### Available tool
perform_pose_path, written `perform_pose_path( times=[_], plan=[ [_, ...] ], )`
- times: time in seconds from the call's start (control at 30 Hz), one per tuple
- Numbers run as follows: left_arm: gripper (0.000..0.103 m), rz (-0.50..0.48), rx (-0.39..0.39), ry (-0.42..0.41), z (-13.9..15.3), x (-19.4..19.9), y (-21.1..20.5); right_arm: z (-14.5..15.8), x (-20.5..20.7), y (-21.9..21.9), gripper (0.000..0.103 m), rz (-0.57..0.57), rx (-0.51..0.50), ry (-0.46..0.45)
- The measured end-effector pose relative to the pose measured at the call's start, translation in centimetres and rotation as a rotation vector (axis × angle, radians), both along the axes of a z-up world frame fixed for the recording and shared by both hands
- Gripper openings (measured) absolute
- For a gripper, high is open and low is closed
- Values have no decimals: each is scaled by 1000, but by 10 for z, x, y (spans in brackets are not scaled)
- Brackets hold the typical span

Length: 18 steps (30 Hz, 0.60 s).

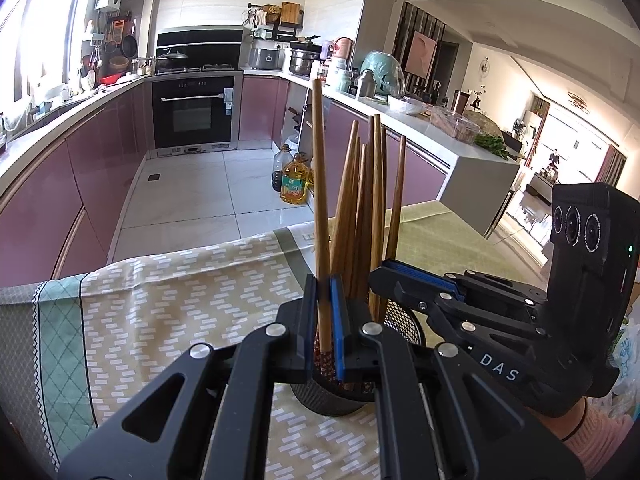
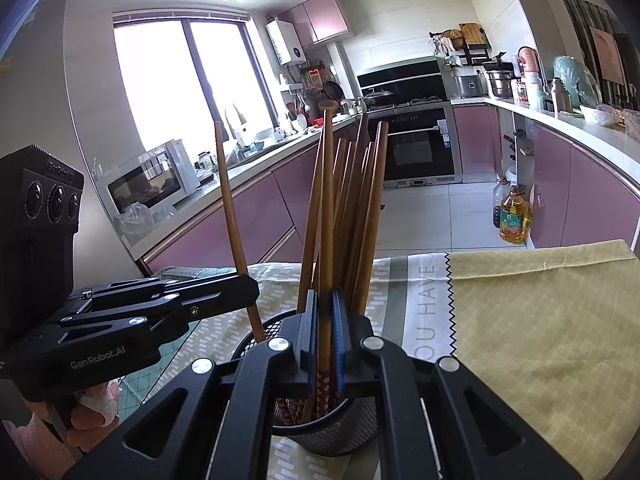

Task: Organize utensils
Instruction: 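Lower both held chopsticks into the black mesh holder among the others, then open both tools to release the chopsticks into the holder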

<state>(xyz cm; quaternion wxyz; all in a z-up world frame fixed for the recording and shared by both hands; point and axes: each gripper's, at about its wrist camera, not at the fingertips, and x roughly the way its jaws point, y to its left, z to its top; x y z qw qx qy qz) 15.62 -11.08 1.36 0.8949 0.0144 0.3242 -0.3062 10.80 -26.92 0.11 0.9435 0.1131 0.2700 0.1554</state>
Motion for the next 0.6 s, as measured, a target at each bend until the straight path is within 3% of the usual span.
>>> perform_pose_path(
  times=[0.6],
  plan=[
    [8, 1, 17, 28, -8, 8, -5, 3, 5, 0, 7, -15, 3, 11]
  ],
)
